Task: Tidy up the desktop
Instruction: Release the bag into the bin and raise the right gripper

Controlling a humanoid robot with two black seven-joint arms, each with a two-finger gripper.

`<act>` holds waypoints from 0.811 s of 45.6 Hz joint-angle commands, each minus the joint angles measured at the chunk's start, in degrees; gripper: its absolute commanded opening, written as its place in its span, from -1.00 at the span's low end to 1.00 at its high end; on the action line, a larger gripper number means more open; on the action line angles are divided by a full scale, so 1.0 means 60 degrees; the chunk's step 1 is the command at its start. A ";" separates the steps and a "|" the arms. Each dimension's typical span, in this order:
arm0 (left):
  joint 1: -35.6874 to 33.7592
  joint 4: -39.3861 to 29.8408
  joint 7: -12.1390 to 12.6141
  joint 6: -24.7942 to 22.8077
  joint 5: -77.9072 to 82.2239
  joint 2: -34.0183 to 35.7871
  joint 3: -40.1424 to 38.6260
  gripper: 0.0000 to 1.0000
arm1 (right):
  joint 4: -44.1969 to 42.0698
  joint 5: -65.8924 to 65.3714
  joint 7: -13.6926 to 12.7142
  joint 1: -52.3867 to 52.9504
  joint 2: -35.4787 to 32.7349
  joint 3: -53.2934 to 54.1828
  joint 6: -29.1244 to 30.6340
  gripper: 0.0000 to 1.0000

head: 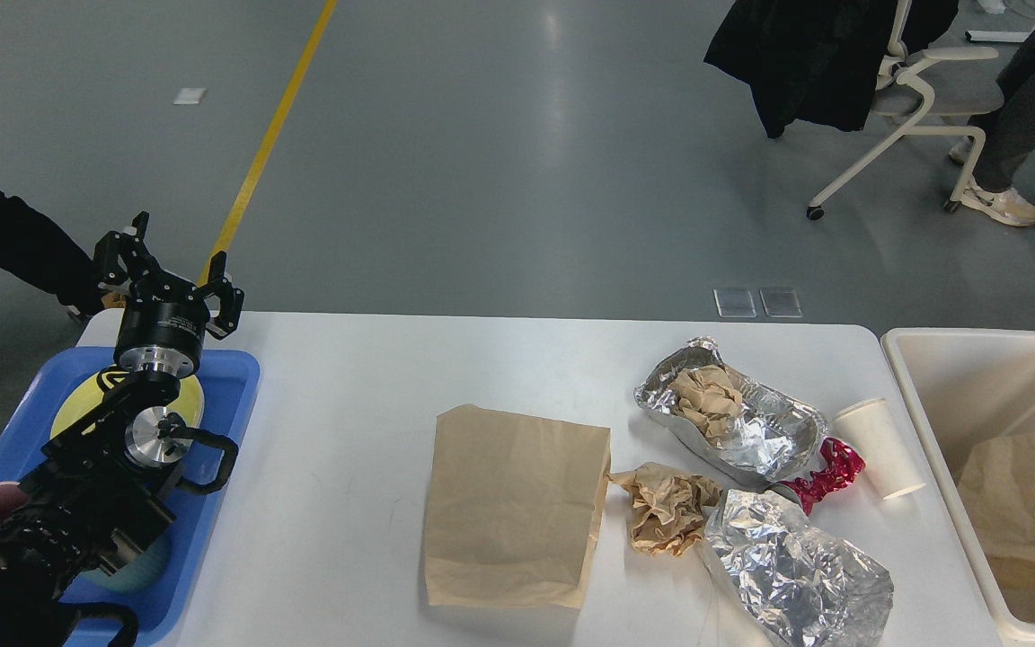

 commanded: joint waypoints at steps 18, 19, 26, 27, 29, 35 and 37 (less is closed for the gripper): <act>-0.0001 0.0000 0.0000 0.0000 0.0000 0.0000 0.0000 0.93 | 0.0512 0.0048 -0.0009 0.0813 -0.0660 0.0433 0.0271 1.00; -0.0001 0.0000 0.0000 0.0000 0.0000 0.0000 0.0000 0.93 | 0.0687 0.0048 -0.0009 0.1135 -0.0967 0.0418 0.0373 1.00; -0.0001 0.0000 0.0000 0.0000 0.0000 0.0000 0.0000 0.93 | 0.2502 -0.0054 -0.0009 0.4747 -0.2536 -0.0252 0.2420 1.00; -0.0001 0.0000 0.0000 0.0000 0.0000 0.0000 0.0000 0.93 | 0.2607 -0.0054 -0.0009 0.5365 -0.2581 -0.0546 0.2744 1.00; -0.0001 0.0000 0.0000 0.0000 0.0000 0.0000 0.0000 0.93 | 0.2739 -0.0040 0.0006 0.6552 -0.2538 -0.1175 0.3417 1.00; -0.0001 0.0000 0.0000 0.0000 0.0000 0.0000 0.0000 0.93 | 0.2915 -0.0010 -0.0009 0.9191 -0.1602 -0.2305 0.5585 1.00; -0.0001 0.0000 0.0000 0.0000 0.0000 0.0000 0.0000 0.93 | 0.2959 -0.0010 -0.0009 0.9778 -0.1148 -0.2496 0.6390 1.00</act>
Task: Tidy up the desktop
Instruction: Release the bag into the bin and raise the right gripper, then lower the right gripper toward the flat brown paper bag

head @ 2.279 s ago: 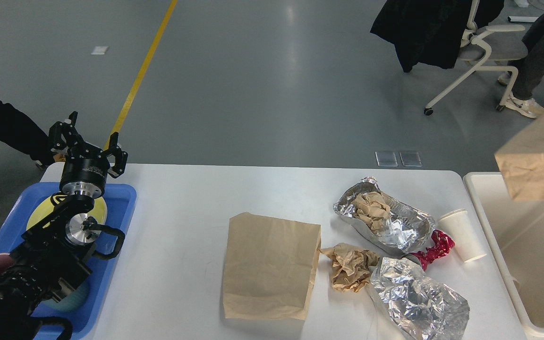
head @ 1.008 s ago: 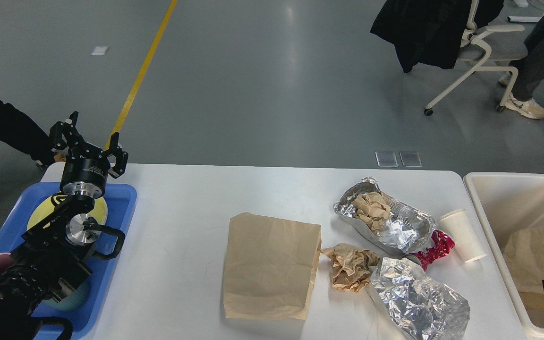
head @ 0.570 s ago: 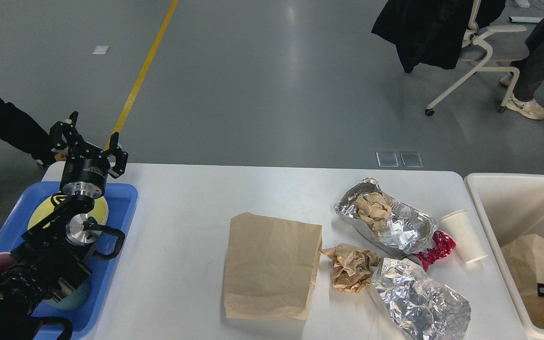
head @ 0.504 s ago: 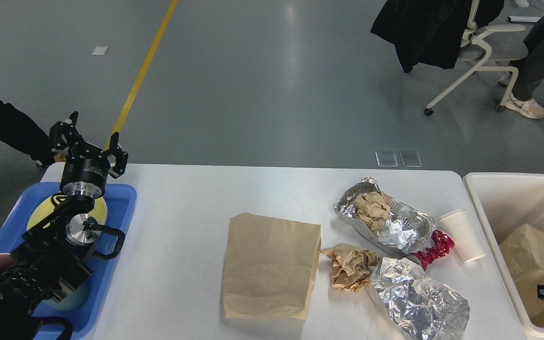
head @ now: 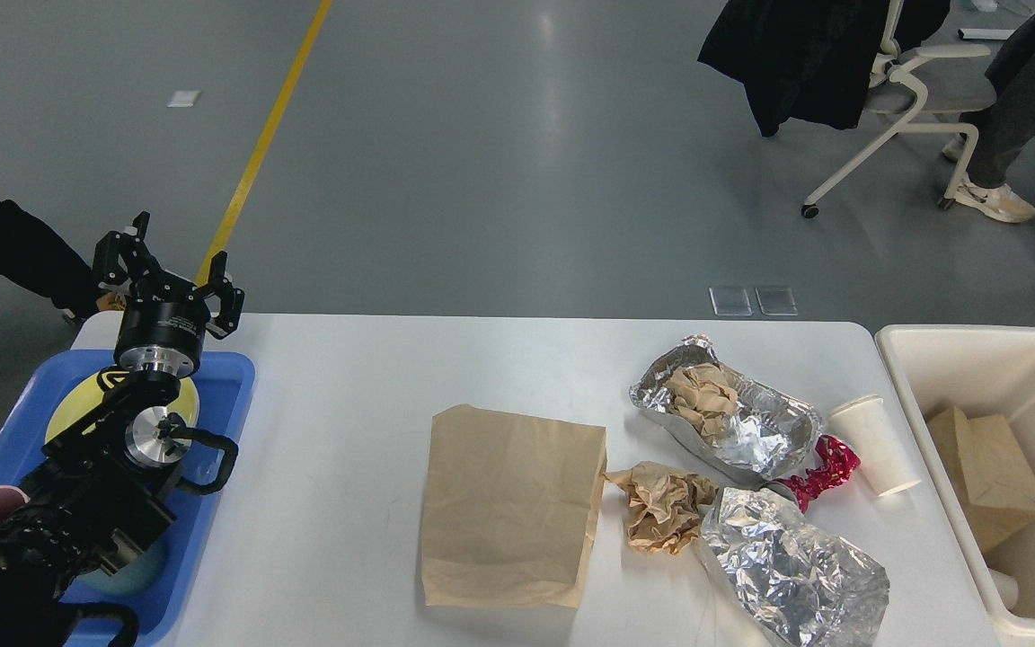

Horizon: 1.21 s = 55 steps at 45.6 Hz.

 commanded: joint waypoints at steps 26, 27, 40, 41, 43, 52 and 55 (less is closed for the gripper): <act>0.0002 0.0000 0.0000 0.0000 -0.0001 0.0001 0.0000 0.93 | 0.3196 0.0107 0.0060 0.5671 0.4695 0.2297 0.2930 1.00; 0.0002 0.0000 0.0000 0.0000 -0.0001 0.0001 0.0000 0.93 | 0.3255 0.0107 0.0060 0.5686 0.4710 0.2518 0.2930 1.00; 0.0002 0.0000 0.0000 0.0000 -0.0001 0.0001 0.0000 0.93 | 0.3226 0.0092 0.0016 0.5657 0.4740 0.3062 0.2930 1.00; 0.0002 0.0000 0.0000 0.0000 -0.0001 0.0001 0.0000 0.93 | 0.3226 0.0092 0.0001 0.5628 0.4696 0.3062 0.2930 1.00; 0.0002 0.0000 0.0000 0.0000 -0.0001 0.0001 0.0000 0.93 | 0.3226 0.0092 0.0001 0.5599 0.4550 0.3062 0.2930 1.00; 0.0002 0.0000 0.0000 0.0000 -0.0001 0.0001 0.0000 0.93 | 0.3372 0.0092 -0.0013 0.5540 0.4066 0.3106 0.2930 1.00; 0.0002 0.0000 0.0000 0.0000 -0.0001 0.0001 0.0000 0.93 | 0.3635 0.0107 -0.0013 0.5511 0.4007 0.3077 0.2930 1.00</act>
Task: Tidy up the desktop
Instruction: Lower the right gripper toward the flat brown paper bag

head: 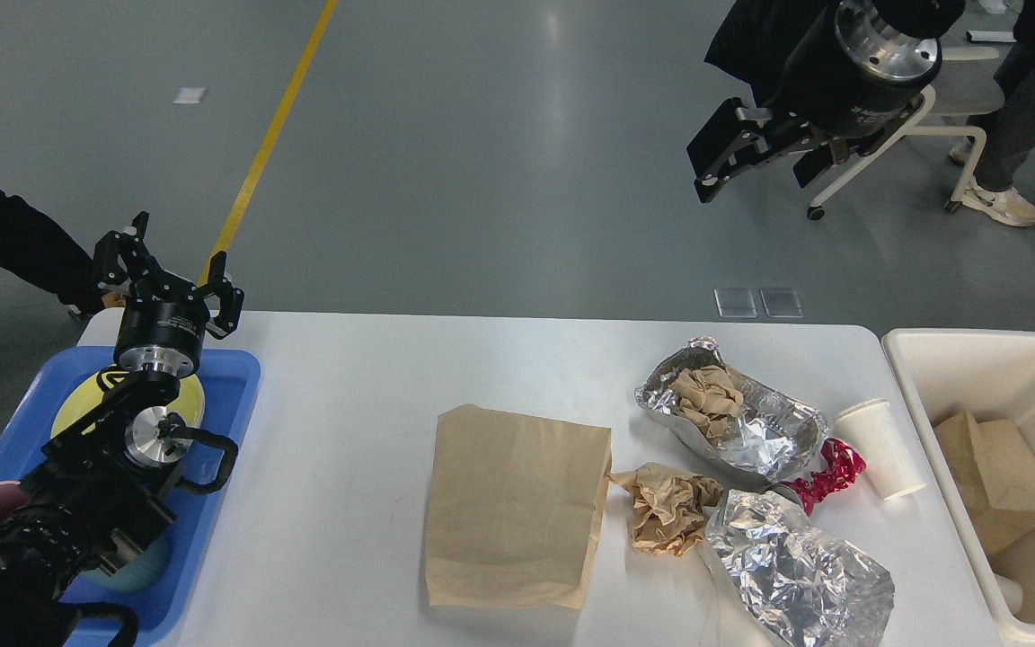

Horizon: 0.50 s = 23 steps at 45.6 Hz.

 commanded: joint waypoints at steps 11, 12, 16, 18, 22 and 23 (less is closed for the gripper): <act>0.0001 -0.0001 0.0000 0.0000 0.0000 0.0000 0.0000 0.93 | 0.4448 0.0015 -0.0033 -0.0034 -0.0323 -0.0323 -0.2672 1.00; 0.0001 -0.0001 0.0000 0.0000 0.0000 0.0000 0.0000 0.93 | 0.4800 0.0015 -0.0033 -0.0020 -0.0293 -0.0338 -0.3200 1.00; 0.0001 -0.0001 0.0000 0.0000 0.0000 0.0000 0.0000 0.93 | 0.5608 0.0029 -0.0033 -0.0049 -0.0089 -0.0352 -0.4580 1.00; 0.0001 -0.0001 0.0000 0.0000 0.0000 0.0000 0.0000 0.93 | 0.5682 0.0059 -0.0033 -0.0136 0.0116 -0.0352 -0.4758 1.00; 0.0001 -0.0001 0.0000 0.0000 0.0000 0.0000 0.0000 0.93 | 0.5711 0.0366 -0.0033 -0.0429 0.0526 -0.0309 -0.4773 1.00; 0.0001 -0.0001 0.0000 0.0000 0.0000 0.0000 0.0000 0.93 | 0.5697 0.0468 -0.0033 -0.0473 0.0614 -0.0309 -0.4773 1.00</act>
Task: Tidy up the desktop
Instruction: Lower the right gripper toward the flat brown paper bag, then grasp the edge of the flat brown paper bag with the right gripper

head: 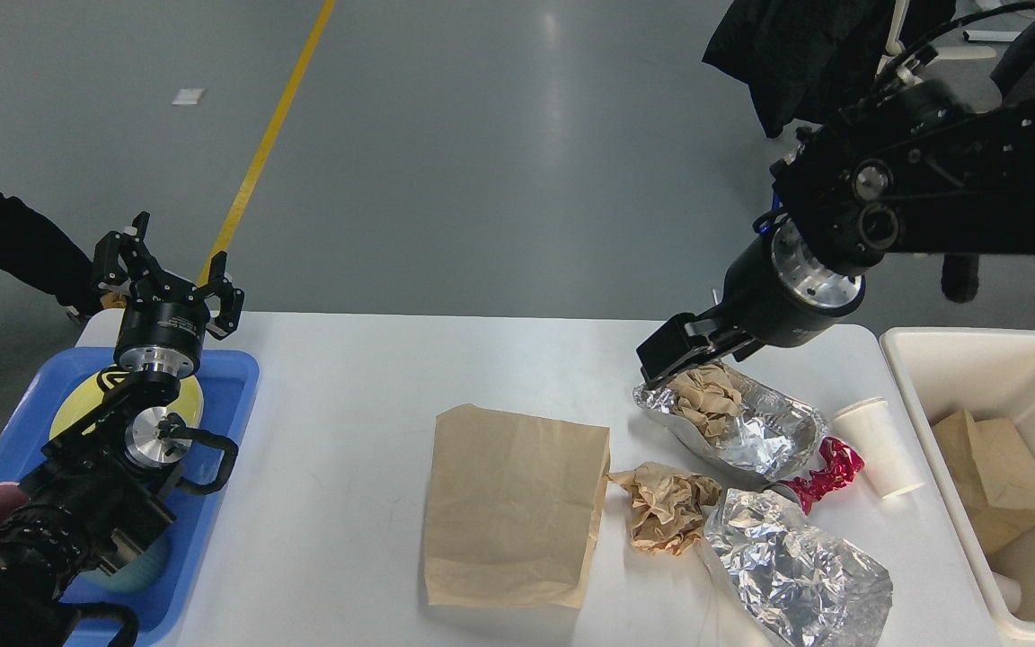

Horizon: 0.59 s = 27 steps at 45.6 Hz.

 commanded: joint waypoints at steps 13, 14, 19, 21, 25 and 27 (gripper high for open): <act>-0.0001 -0.0001 0.0000 0.0000 0.0000 0.0000 0.0000 0.93 | 0.0041 0.2458 0.0016 -0.1508 0.1400 0.0154 0.0185 1.00; -0.0001 -0.0001 0.0000 0.0000 0.0000 0.0000 0.0000 0.93 | -0.0003 0.2634 0.0016 -0.1611 0.1400 0.0154 0.0155 1.00; -0.0001 -0.0001 0.0000 0.0000 0.0000 0.0000 0.0000 0.93 | -0.0355 0.3747 0.0016 -0.2270 0.1400 0.0139 0.0140 1.00; -0.0001 -0.0001 0.0000 0.0000 0.0000 0.0000 0.0000 0.93 | -0.0428 0.4084 0.0016 -0.2461 0.1400 0.0096 0.0111 1.00; -0.0001 -0.0001 0.0000 0.0000 0.0000 0.0000 0.0000 0.93 | -0.0648 0.4568 0.0001 -0.2827 0.1386 0.0081 0.0111 1.00; -0.0001 -0.0001 0.0000 0.0000 0.0000 0.0000 0.0000 0.93 | -0.0706 0.4831 0.0001 -0.3018 0.1357 0.0052 0.0082 1.00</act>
